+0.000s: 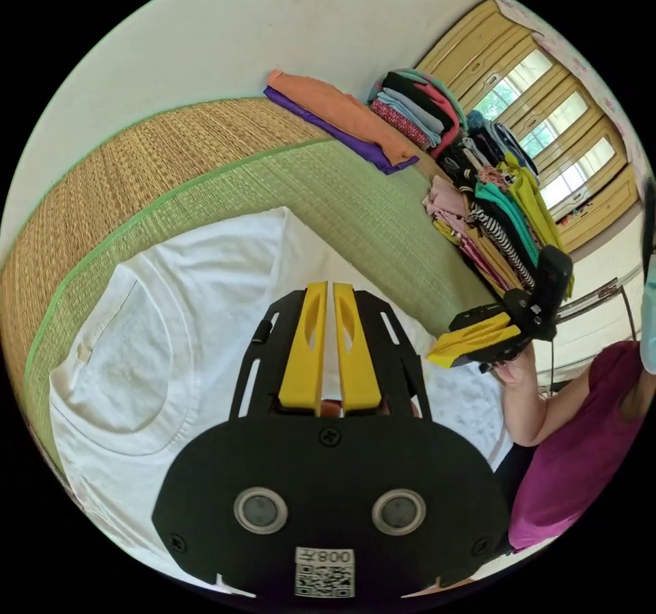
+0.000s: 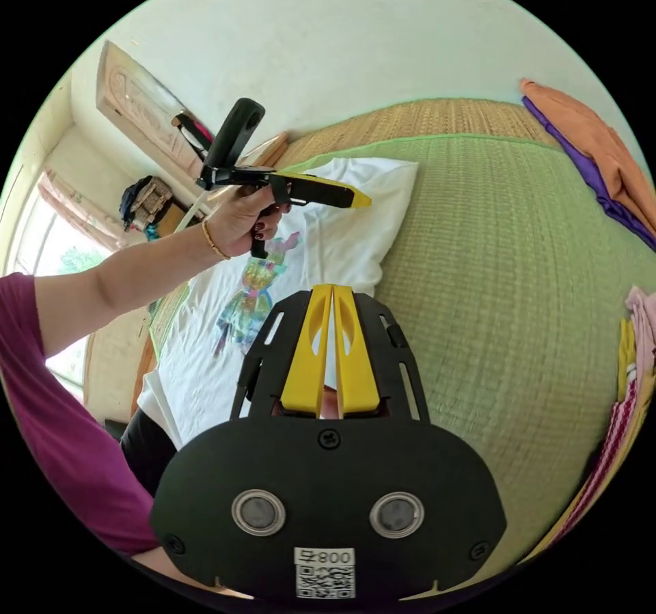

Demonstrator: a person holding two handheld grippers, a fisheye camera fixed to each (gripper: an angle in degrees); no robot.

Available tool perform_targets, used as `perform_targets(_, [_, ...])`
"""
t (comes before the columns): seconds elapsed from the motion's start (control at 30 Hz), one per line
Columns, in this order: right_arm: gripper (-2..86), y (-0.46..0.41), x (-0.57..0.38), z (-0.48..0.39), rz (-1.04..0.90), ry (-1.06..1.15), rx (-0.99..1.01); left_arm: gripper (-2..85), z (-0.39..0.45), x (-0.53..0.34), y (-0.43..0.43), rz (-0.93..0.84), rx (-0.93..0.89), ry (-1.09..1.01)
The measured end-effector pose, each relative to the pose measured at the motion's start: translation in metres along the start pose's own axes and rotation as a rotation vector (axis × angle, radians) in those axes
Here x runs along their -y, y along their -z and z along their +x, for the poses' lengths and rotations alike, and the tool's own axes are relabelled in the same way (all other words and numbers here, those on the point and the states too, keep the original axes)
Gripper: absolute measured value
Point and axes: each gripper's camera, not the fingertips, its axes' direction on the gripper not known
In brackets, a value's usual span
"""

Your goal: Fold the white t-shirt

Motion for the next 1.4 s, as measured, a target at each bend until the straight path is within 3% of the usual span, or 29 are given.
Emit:
perform_targets(0.07, [0.0, -0.011, 0.002, 0.014, -0.058, -0.056, -0.008, 0.7, -0.003, 0.000, -0.008, -0.052, 0.063, 0.018])
perform_targets(0.23, [0.0, -0.009, 0.007, 0.022, -0.041, -0.084, 0.012, 0.2, -0.004, -0.004, 0.015, 0.062, 0.053, 0.008])
perform_targets(0.37, [0.0, -0.018, 0.013, 0.026, -0.102, -0.058, 0.065, 0.2, -0.013, -0.008, 0.000, -0.043, 0.087, 0.015])
perform_targets(0.53, [0.1, -0.011, 0.018, 0.022, -0.105, 0.009, 0.083, 0.1, -0.011, -0.044, 0.031, 0.042, 0.063, 0.030])
perform_targets(0.77, [0.1, 0.009, 0.020, 0.037, -0.022, -0.013, 0.158, 0.1, -0.017, -0.102, 0.051, 0.008, 0.030, 0.036])
perform_targets(0.97, [0.1, -0.007, 0.023, 0.058, -0.130, -0.088, 0.127, 0.1, -0.023, -0.152, 0.096, 0.074, -0.005, 0.054])
perform_targets(1.2, [0.1, 0.003, 0.019, 0.077, -0.075, -0.117, 0.190, 0.3, -0.029, -0.284, 0.185, 0.187, -0.061, 0.172])
perform_targets(1.4, [0.1, 0.017, -0.016, 0.148, 0.156, -0.309, 0.564, 1.5, -0.057, -0.469, 0.294, 0.351, 0.063, 0.512])
